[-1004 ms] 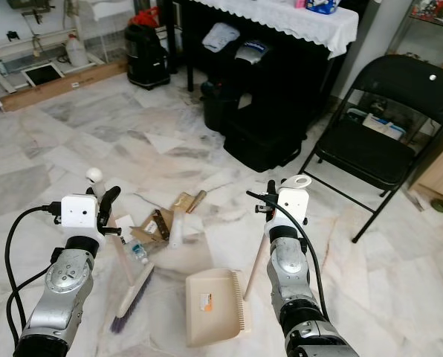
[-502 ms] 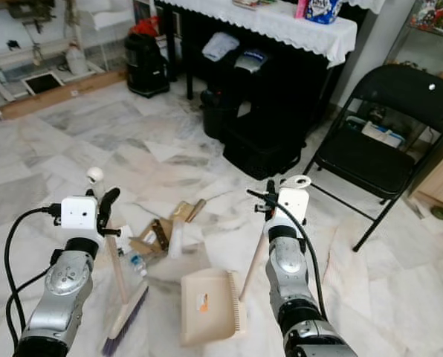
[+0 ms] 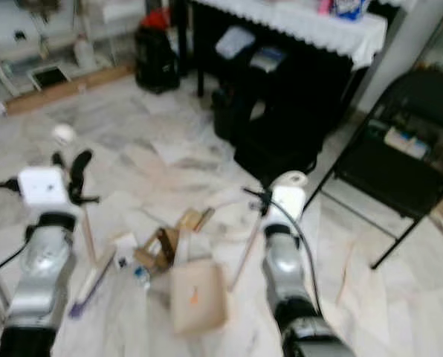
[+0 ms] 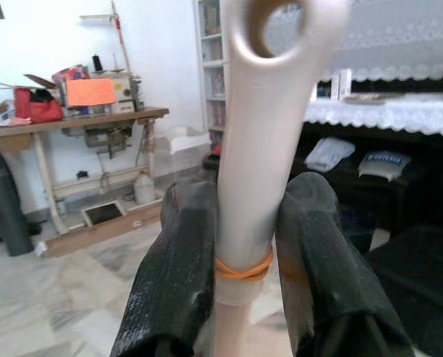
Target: Sweep floor
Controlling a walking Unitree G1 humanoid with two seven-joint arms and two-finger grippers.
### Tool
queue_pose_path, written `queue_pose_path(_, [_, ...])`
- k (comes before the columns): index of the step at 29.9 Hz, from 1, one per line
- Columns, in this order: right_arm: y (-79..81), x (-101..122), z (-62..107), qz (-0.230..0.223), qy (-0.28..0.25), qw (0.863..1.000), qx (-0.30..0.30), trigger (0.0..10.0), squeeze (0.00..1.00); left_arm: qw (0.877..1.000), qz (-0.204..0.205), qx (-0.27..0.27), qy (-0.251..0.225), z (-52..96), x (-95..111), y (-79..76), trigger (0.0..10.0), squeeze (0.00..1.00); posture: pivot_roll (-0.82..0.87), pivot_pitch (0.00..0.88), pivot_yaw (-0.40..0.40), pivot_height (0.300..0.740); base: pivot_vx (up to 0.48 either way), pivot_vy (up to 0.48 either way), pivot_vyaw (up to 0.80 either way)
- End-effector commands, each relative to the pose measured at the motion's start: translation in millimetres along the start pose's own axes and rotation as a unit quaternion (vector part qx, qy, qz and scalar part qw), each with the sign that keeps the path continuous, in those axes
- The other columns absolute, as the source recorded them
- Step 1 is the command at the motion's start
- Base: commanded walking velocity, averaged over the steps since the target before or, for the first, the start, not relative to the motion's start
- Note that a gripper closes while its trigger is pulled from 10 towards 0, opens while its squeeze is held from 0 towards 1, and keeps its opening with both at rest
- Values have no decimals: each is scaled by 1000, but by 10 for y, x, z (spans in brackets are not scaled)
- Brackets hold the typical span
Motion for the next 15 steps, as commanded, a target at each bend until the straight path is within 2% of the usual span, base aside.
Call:
queue_pose_path(1, [154,65,-36,-8,-15,1000,18,10000,0,1000,11,11,-2,16,14,59,10000,0,45,26,-77,740,0,0,0])
queue_pose_path(11, [118,63,-25,-7,-16,1000,15,10000,0,999,21,26,-29,-77,230,72,10000,0,36,31,-76,740,0,0,0])
queue_pose_path(15, [132,59,-27,-6,-15,1000,16,10000,0,999,26,24,-32,-86,252,59,10000,0,39,31,-77,740,0,0,0])
Point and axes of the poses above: a point about 5 cm out from each wrist's last joint towards the gripper, its own z axis pointing back from the gripper into the wrist, its own x axis along the axis of the wrist's last joint, y = z × x, the point moved 3 cm from there along -z, pointing out of the wrist towards the gripper, and after that the axes turned 10 degrees about -z, right-handed, at the moved point
